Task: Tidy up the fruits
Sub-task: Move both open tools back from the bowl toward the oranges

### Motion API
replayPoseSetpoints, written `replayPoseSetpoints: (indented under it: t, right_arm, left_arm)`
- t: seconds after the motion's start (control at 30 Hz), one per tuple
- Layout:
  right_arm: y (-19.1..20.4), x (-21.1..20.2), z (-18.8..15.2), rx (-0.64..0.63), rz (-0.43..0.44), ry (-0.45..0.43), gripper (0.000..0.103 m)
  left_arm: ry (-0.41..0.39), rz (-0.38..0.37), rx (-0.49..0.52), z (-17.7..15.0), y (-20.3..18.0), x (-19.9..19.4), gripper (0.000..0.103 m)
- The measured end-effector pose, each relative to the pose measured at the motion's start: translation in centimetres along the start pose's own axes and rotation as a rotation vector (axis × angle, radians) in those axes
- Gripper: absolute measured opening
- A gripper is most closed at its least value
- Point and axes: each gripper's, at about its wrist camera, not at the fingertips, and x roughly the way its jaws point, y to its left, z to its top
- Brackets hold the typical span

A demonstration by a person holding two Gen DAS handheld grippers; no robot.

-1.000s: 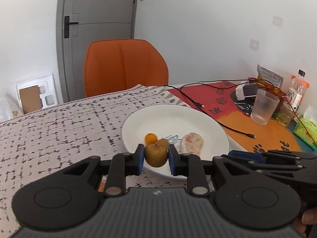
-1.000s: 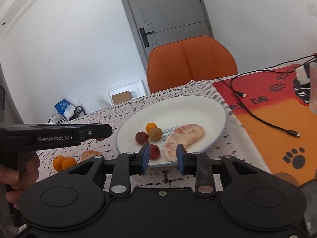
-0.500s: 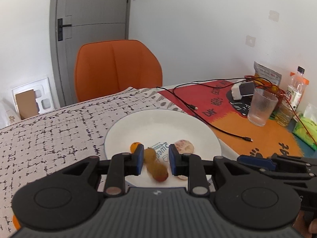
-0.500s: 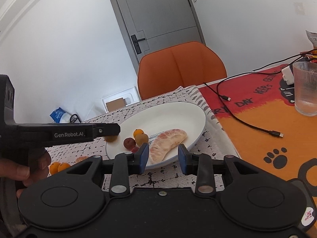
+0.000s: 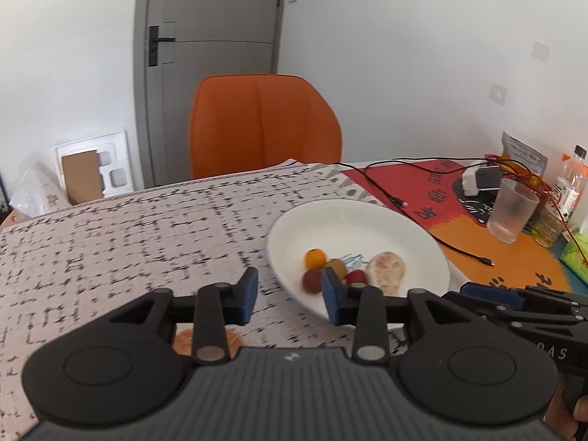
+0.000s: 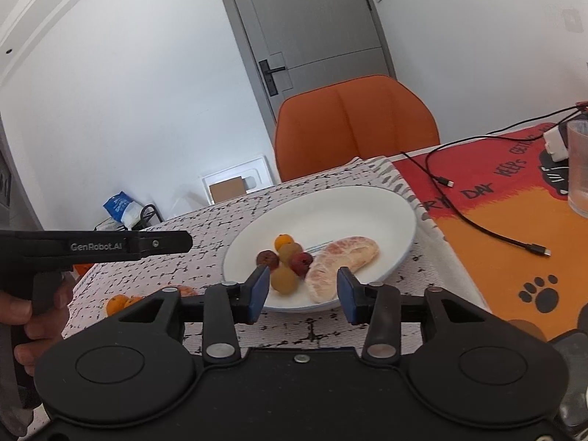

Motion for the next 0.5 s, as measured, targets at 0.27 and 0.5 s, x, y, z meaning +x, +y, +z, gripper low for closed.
replayPoseSetpoints:
  t: [0.27,0.5]
  right_arm:
    - [2.4,0.5,0.0,-0.036,0.036,0.007,0.056]
    - [4.4,1.1,-0.3,-0.066,0.071,0.024,0.061]
  left_arm:
    - [-0.026,0.051,-0.042,-0.9,2.9,-2.7,0.057]
    - [-0.038,0.109,-0.078,-2.2,5.2,-4.9,0.076]
